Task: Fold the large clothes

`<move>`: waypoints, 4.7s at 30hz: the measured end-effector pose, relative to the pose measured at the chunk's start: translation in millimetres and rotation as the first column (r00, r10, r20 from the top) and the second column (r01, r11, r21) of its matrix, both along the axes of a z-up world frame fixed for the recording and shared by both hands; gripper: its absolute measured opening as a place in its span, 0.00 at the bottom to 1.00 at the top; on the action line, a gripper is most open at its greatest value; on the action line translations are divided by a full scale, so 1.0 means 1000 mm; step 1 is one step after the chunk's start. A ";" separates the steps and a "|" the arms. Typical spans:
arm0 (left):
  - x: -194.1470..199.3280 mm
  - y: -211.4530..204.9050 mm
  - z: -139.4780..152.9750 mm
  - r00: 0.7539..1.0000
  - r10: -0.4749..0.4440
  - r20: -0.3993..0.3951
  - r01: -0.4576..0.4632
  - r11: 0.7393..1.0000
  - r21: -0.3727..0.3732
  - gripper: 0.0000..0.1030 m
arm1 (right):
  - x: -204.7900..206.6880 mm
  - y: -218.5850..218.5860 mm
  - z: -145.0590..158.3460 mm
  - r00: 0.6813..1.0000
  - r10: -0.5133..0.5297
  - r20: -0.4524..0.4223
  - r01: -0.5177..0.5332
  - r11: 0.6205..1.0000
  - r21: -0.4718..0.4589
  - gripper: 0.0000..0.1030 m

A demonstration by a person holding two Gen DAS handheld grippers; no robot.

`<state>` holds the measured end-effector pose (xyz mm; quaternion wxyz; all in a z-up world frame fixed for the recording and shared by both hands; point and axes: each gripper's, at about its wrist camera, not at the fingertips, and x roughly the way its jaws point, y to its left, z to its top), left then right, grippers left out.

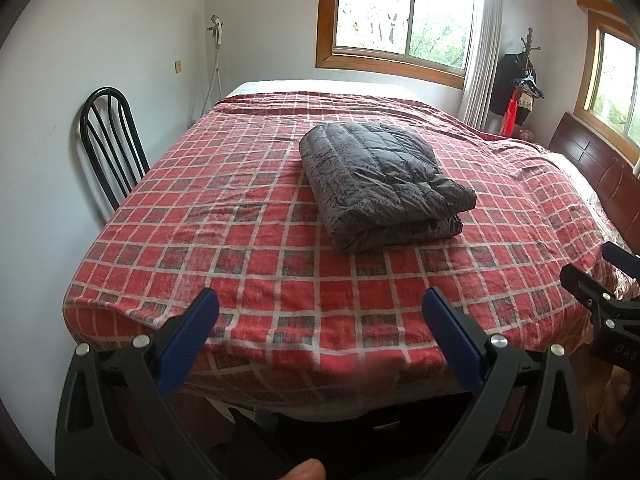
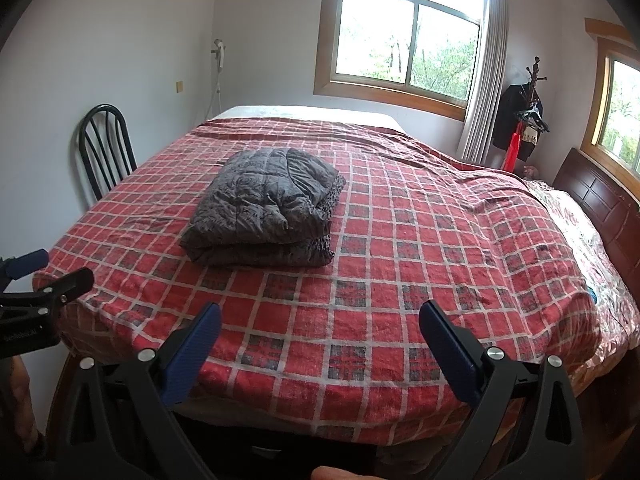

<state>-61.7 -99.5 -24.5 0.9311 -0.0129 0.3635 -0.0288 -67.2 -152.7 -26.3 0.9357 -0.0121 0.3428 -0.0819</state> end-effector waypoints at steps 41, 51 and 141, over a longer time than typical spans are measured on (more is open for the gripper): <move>-0.002 0.004 -0.007 1.000 0.001 -0.005 -0.001 1.000 0.000 0.97 | 0.005 0.004 -0.004 1.000 0.007 -0.015 -0.007 1.000 0.010 0.96; 0.016 0.012 -0.012 1.000 -0.004 -0.022 0.004 1.000 0.000 0.97 | 0.015 -0.005 -0.009 1.000 -0.008 -0.024 0.008 1.000 0.023 0.96; 0.041 0.013 -0.012 0.998 -0.009 -0.060 0.009 1.000 0.004 0.97 | 0.032 -0.004 -0.017 0.999 0.028 -0.044 -0.028 1.000 0.010 0.96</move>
